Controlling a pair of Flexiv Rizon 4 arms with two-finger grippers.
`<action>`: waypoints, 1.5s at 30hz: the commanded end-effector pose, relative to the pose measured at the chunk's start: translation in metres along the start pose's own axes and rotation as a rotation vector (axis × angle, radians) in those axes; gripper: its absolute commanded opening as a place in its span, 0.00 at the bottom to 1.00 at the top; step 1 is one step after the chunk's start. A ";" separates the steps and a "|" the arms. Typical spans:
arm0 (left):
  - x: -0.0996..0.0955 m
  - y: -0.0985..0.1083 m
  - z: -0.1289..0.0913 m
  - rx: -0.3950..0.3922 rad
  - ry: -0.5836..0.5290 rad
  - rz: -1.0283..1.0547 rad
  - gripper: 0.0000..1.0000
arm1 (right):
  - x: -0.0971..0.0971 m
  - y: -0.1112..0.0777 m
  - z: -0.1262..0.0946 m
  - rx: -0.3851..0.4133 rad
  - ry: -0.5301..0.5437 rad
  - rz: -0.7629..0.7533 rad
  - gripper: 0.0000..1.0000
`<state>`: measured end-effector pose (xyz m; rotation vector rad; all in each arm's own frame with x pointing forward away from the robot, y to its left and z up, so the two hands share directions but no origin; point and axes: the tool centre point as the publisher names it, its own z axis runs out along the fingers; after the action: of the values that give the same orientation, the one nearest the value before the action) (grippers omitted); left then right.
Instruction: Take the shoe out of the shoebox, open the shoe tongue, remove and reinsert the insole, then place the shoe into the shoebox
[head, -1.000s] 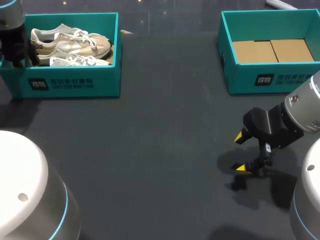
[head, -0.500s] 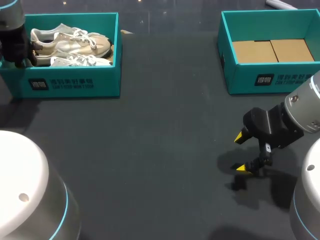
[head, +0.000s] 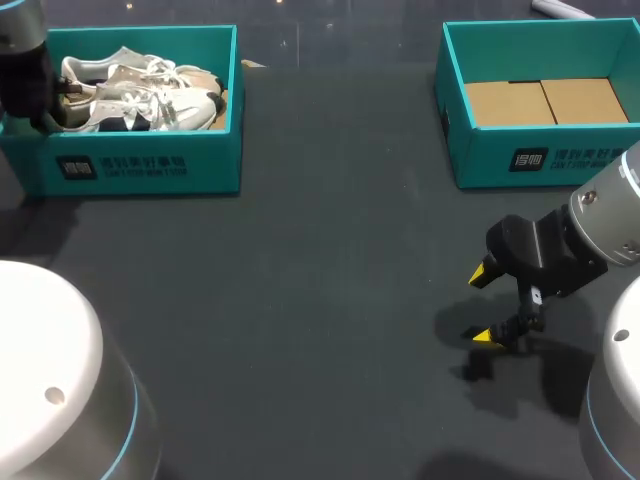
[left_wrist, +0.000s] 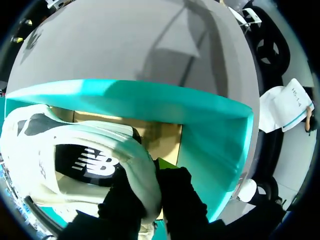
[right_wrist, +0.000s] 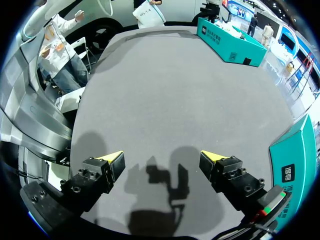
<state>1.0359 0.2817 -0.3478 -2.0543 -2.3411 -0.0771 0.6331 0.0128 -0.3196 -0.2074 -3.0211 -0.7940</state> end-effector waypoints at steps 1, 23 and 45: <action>0.002 0.001 -0.013 0.002 0.000 0.007 0.00 | 0.002 0.000 0.000 0.002 -0.003 0.001 1.00; 0.015 0.022 -0.048 0.009 0.055 -0.014 0.00 | 0.002 0.000 0.000 0.002 -0.003 0.001 1.00; 0.015 0.017 -0.143 -0.011 0.090 -0.027 0.00 | 0.002 0.000 0.000 0.002 -0.003 0.001 1.00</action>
<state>1.0592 0.2916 -0.2272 -1.9751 -2.3171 -0.1682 0.6331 0.0128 -0.3196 -0.2075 -3.0211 -0.7939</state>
